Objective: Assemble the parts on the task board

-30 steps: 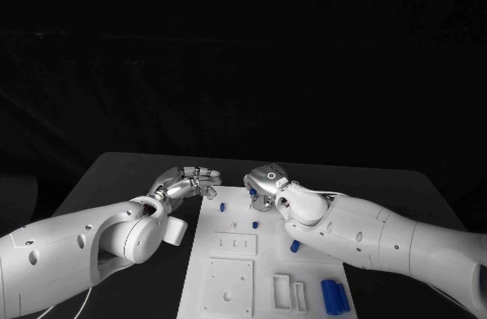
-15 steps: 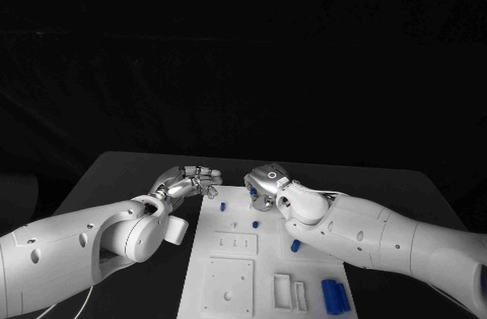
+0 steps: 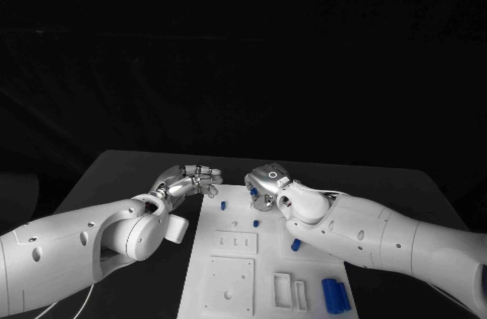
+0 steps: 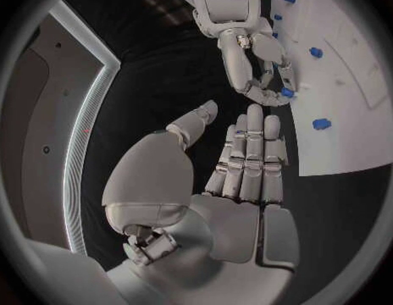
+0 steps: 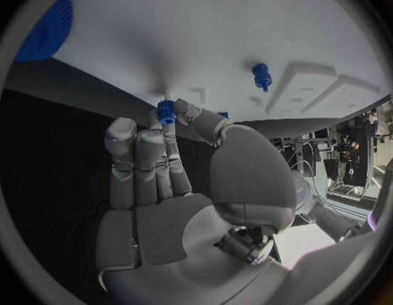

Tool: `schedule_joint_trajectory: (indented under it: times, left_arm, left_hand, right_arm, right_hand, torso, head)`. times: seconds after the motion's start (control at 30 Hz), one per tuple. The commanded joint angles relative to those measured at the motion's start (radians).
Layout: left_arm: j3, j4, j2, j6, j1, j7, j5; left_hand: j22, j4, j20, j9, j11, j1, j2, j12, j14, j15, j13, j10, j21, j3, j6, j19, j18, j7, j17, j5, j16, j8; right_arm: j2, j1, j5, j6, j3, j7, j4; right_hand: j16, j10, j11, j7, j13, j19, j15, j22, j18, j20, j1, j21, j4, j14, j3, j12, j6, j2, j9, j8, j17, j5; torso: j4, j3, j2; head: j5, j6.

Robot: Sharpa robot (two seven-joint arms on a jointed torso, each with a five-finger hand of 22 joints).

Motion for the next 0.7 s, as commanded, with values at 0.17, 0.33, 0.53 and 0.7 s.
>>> schedule_joint_trajectory:
  times: [0.17, 0.33, 0.53, 0.7]
  left_arm:
    - [0.001, 0.000, 0.004, 0.013, 0.004, 0.004, -0.005]
    - [0.001, 0.000, 0.002, 0.013, 0.004, 0.004, -0.005]
    - [0.001, 0.000, 0.003, 0.013, 0.004, 0.003, -0.005]
    - [0.001, -0.002, 0.003, 0.014, 0.004, 0.003, -0.005]
  left_hand:
    - [0.011, -0.002, -0.006, -0.002, 0.010, -0.009, -0.005, -0.005, -0.003, 0.002, -0.001, -0.001, 0.006, 0.003, -0.001, 0.000, 0.019, 0.009, 0.001, -0.007, 0.005, -0.006]
    - [0.011, -0.002, -0.006, -0.002, 0.010, -0.009, -0.005, -0.006, -0.003, 0.002, -0.001, -0.001, 0.006, 0.003, -0.001, 0.000, 0.019, 0.009, 0.001, -0.007, 0.005, -0.006]
    - [0.011, -0.002, -0.006, -0.002, 0.011, -0.009, -0.005, -0.006, -0.003, 0.002, -0.001, -0.001, 0.006, 0.003, -0.001, 0.000, 0.019, 0.009, 0.001, -0.007, 0.005, -0.006]
    - [0.011, -0.002, -0.006, -0.002, 0.011, -0.010, -0.005, -0.007, -0.003, 0.002, -0.002, -0.001, 0.006, 0.003, -0.001, 0.000, 0.019, 0.009, 0.002, -0.007, 0.005, -0.007]
  right_arm:
    - [0.003, -0.001, 0.015, 0.010, 0.000, 0.008, -0.005]
    - [-0.001, -0.001, 0.017, 0.015, 0.000, 0.010, -0.002]
    - [-0.001, -0.001, 0.018, 0.012, 0.000, 0.008, -0.003]
    - [-0.001, -0.001, 0.020, 0.010, 0.000, 0.007, -0.003]
  right_hand:
    - [0.008, 0.044, -0.013, 0.011, 0.006, -0.003, -0.016, 0.017, 0.110, -0.002, -0.021, 0.005, 0.014, -0.033, -0.040, -0.019, -0.018, -0.050, -0.003, -0.016, -0.005, 0.002]
    - [0.011, 0.036, -0.010, 0.014, 0.007, -0.004, -0.013, 0.016, 0.110, -0.003, -0.013, 0.005, 0.007, -0.033, -0.068, -0.026, -0.026, -0.061, -0.002, -0.020, -0.009, 0.002]
    - [0.012, 0.036, -0.009, 0.014, 0.008, -0.005, -0.012, 0.016, 0.110, -0.003, -0.009, 0.005, 0.004, -0.034, -0.075, -0.027, -0.027, -0.059, -0.001, -0.021, -0.010, 0.002]
    - [0.012, 0.036, -0.009, 0.014, 0.008, -0.006, -0.012, 0.015, 0.110, -0.002, -0.006, 0.005, 0.005, -0.034, -0.076, -0.028, -0.027, -0.055, -0.001, -0.021, -0.011, 0.002]
  torso:
    - [0.0004, -0.0003, 0.001]
    - [-0.0002, -0.0013, 0.001]
    - [-0.0011, -0.0008, 0.002]
    - [-0.0003, -0.0010, 0.002]
  head:
    - [0.000, 0.000]
    - [0.001, 0.000]
    - [0.002, 0.002]
    - [0.001, 0.003]
